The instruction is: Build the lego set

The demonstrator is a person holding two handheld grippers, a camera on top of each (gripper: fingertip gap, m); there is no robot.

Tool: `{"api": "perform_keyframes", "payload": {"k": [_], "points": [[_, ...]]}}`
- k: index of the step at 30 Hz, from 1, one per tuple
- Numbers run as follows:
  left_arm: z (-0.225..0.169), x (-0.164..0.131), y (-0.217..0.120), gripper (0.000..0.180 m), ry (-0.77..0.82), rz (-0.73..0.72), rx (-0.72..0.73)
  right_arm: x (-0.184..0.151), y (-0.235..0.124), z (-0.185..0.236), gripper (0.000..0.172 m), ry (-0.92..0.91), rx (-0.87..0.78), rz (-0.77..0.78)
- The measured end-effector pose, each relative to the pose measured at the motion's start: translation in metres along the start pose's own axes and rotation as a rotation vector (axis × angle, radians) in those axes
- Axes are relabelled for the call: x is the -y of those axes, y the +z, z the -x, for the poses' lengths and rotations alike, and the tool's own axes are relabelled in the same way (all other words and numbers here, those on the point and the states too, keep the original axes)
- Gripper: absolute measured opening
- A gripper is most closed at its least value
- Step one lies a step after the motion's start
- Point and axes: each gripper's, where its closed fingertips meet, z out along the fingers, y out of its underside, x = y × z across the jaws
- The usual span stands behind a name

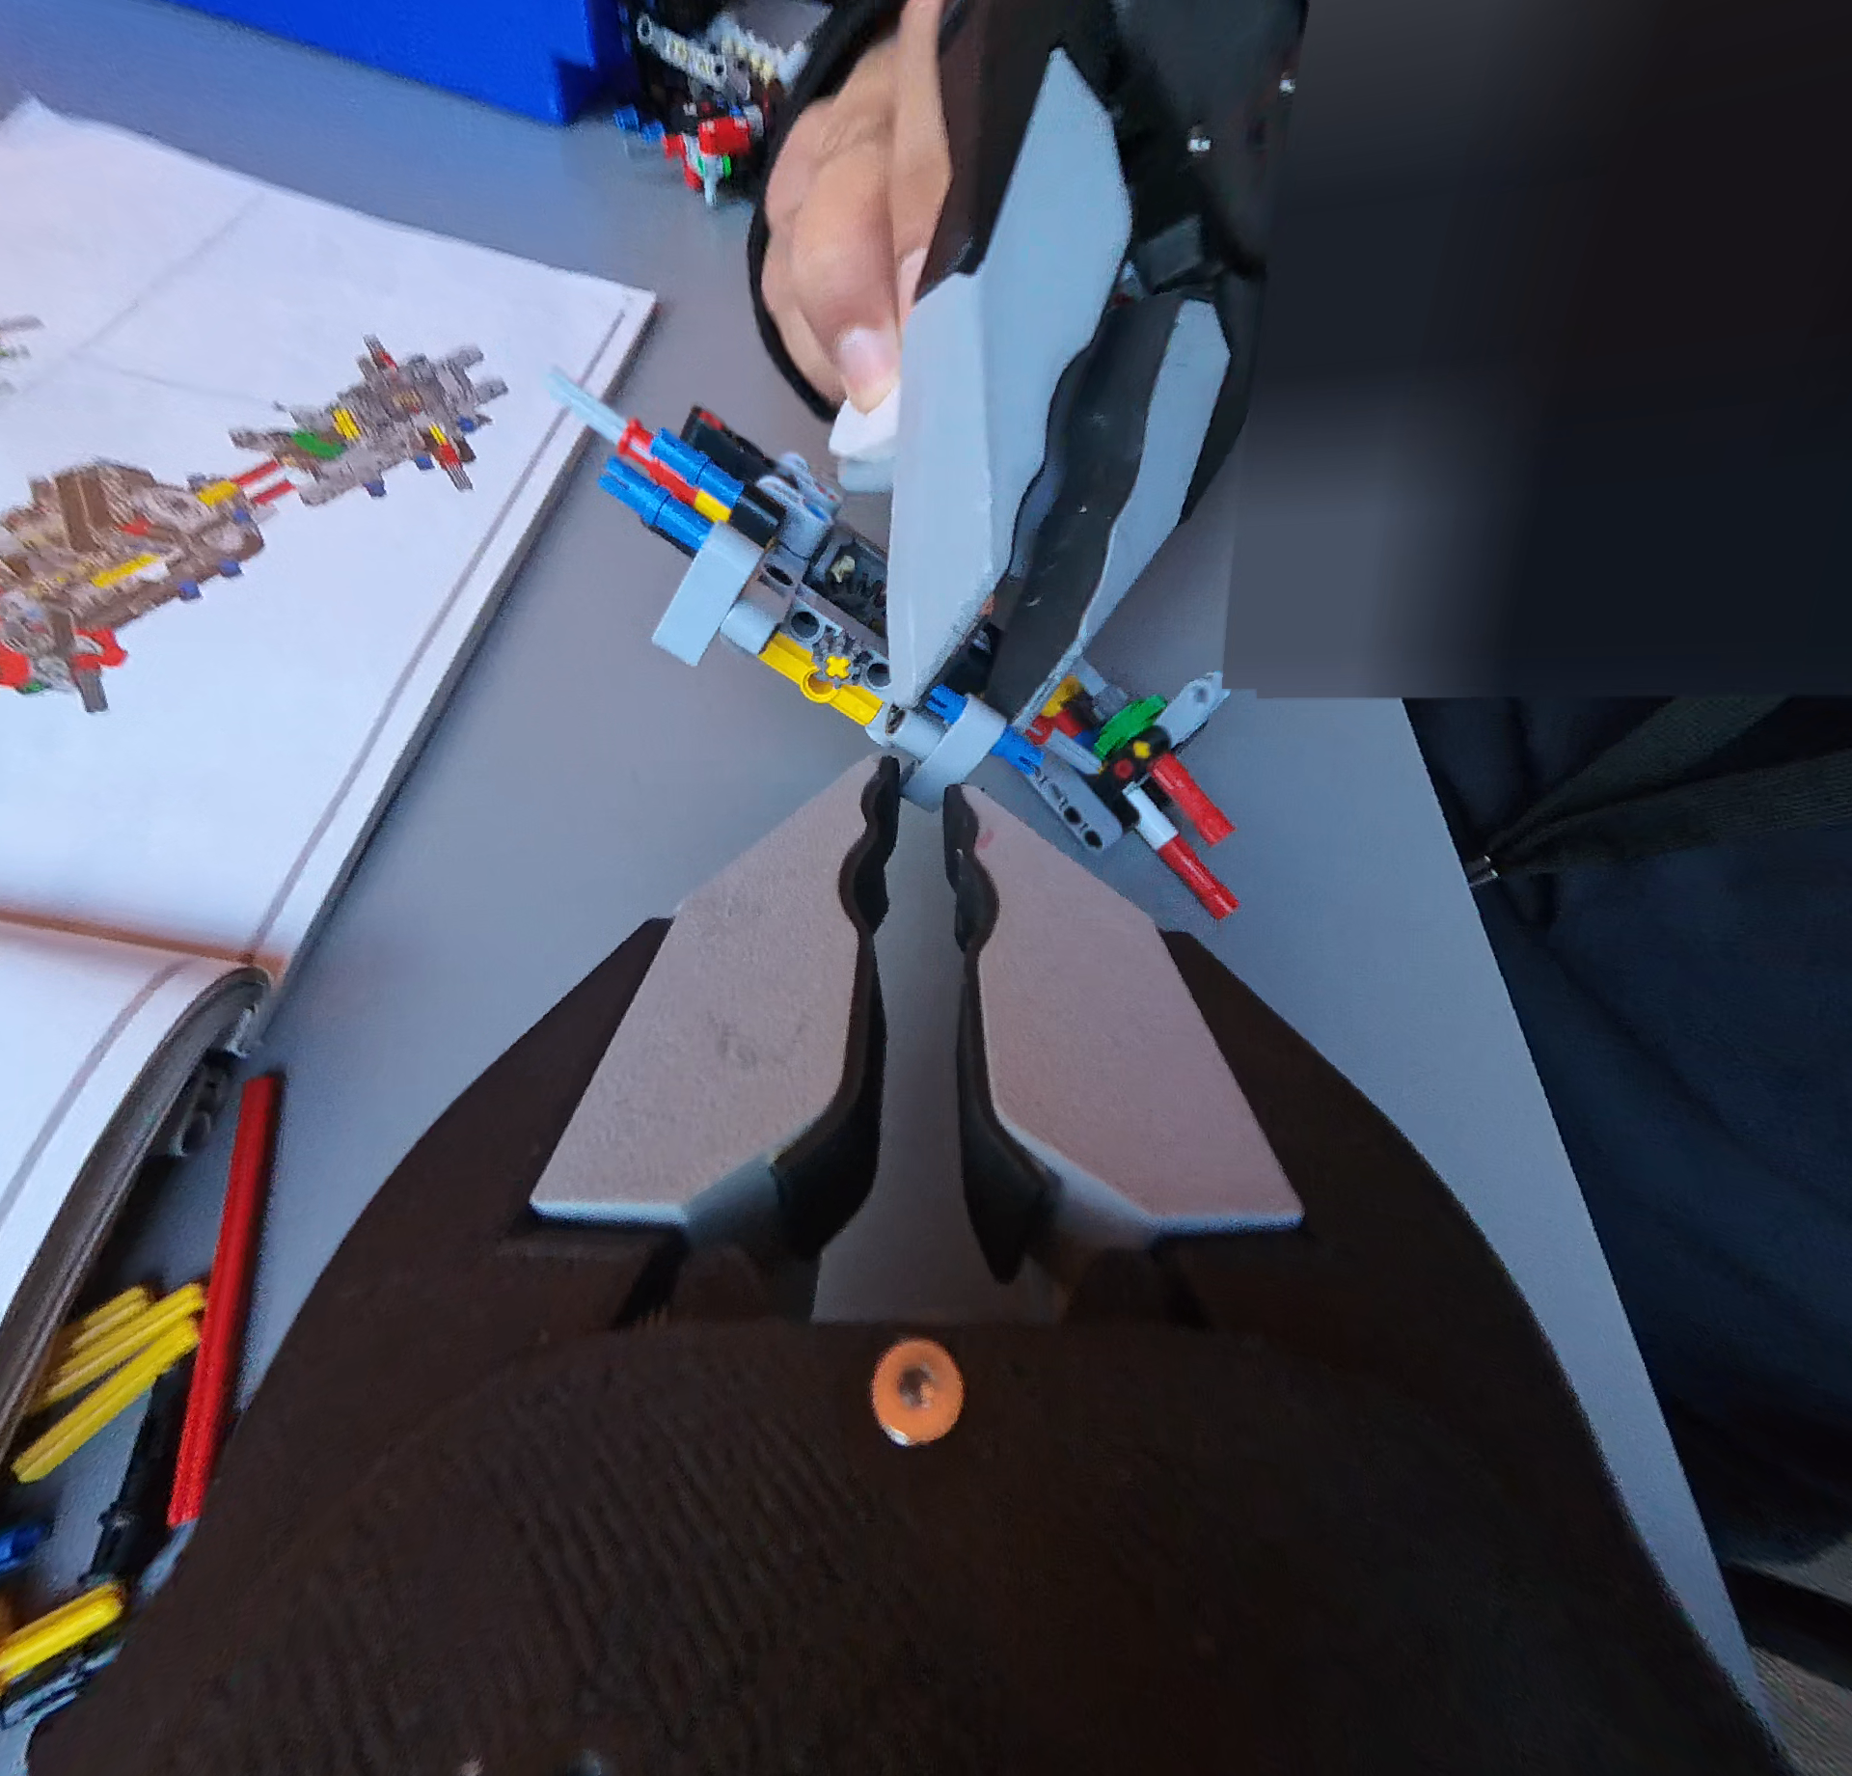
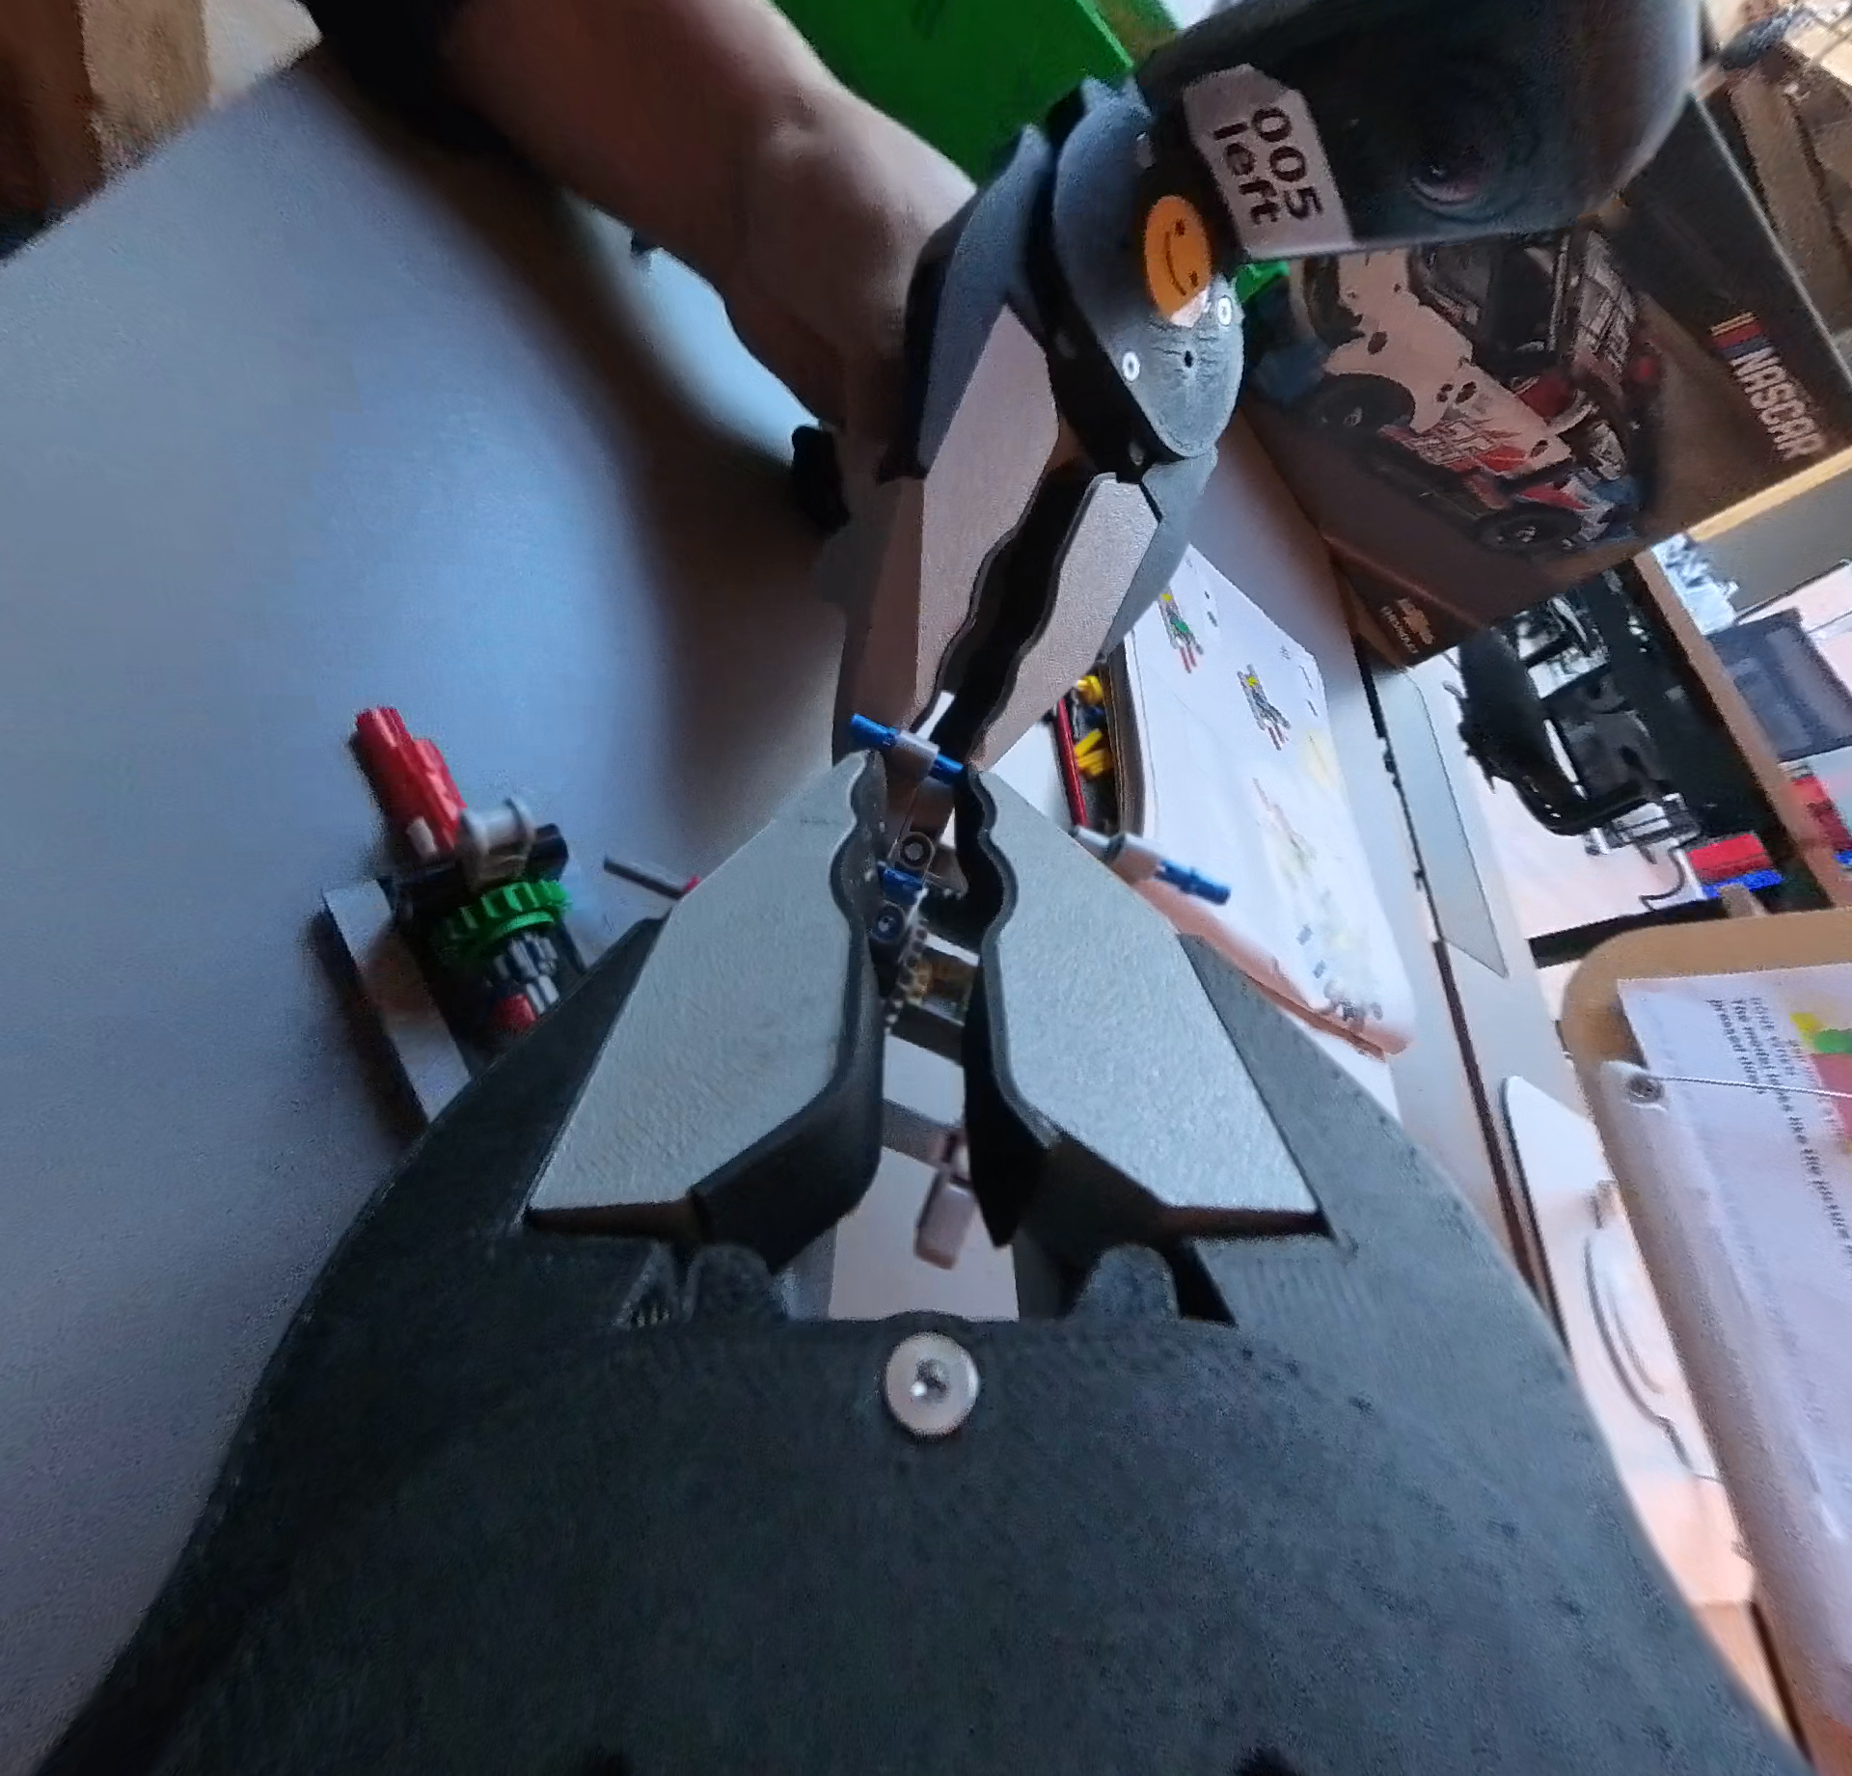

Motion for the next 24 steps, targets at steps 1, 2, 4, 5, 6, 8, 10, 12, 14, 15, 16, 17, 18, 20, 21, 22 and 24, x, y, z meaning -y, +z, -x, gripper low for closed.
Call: {"api": "perform_keyframes", "payload": {"k": [1, 2, 4, 5, 6, 8, 10, 12, 14, 15, 16, 17, 18, 20, 21, 22, 24], "points": [[0.001, 0.0, 0.0, 0.003, -0.004, 0.003, 0.003, -0.001, 0.0, 0.0, 0.011, -0.017, -0.002, 0.013], [0.001, -0.001, 0.001, 0.003, -0.007, 0.007, 0.006, -0.003, 0.001, 0.0, 0.011, -0.037, -0.004, 0.027], [0.002, -0.003, 0.001, 0.003, -0.015, 0.022, 0.004, -0.005, 0.002, 0.002, 0.01, -0.083, -0.005, 0.057], [0.002, -0.005, 0.002, 0.003, -0.022, 0.034, 0.001, -0.006, 0.003, 0.003, 0.01, -0.105, 0.0, 0.072], [0.005, -0.007, 0.002, 0.002, -0.034, 0.049, 0.017, -0.007, 0.004, 0.005, 0.005, -0.127, 0.008, 0.085], [0.008, -0.004, -0.001, 0.002, -0.04, 0.022, 0.029, -0.007, 0.005, 0.004, 0.0, -0.124, -0.012, 0.082], [0.011, 0.001, -0.006, 0.002, -0.047, -0.024, 0.046, -0.004, 0.004, -0.003, 0.0, -0.056, -0.029, 0.033], [0.014, 0.002, -0.006, 0.003, -0.055, -0.033, 0.055, -0.006, 0.004, -0.007, 0.0, 0.063, 0.018, 0.001], [0.017, 0.006, -0.01, 0.003, -0.051, -0.066, 0.071, -0.009, 0.004, -0.016, 0.0, 0.188, 0.02, -0.046], [0.017, 0.008, -0.011, 0.004, -0.055, -0.081, 0.064, -0.011, 0.004, -0.019, 0.0, 0.241, 0.025, -0.059], [0.017, 0.009, -0.011, 0.004, -0.055, -0.09, 0.067, -0.012, 0.003, -0.021, 0.0, 0.28, 0.034, -0.075], [0.017, 0.011, -0.011, 0.004, -0.047, -0.097, 0.072, -0.012, 0.002, -0.023, 0.0, 0.314, 0.042, -0.088], [0.018, 0.012, -0.011, 0.004, -0.037, -0.102, 0.078, -0.012, 0.001, -0.023, 0.0, 0.337, 0.049, -0.102], [0.016, 0.012, -0.01, 0.004, -0.018, -0.099, 0.083, -0.009, -0.002, -0.019, 0.003, 0.374, 0.088, -0.126], [0.016, 0.011, -0.009, 0.004, -0.012, -0.091, 0.09, -0.009, -0.002, -0.015, 0.008, 0.389, 0.11, -0.122], [0.016, 0.01, -0.008, 0.004, -0.005, -0.08, 0.096, -0.008, -0.003, -0.011, 0.014, 0.406, 0.136, -0.115], [0.015, 0.007, -0.005, 0.004, 0.014, -0.059, 0.103, -0.008, -0.005, -0.006, 0.019, 0.446, 0.167, -0.107]]}}
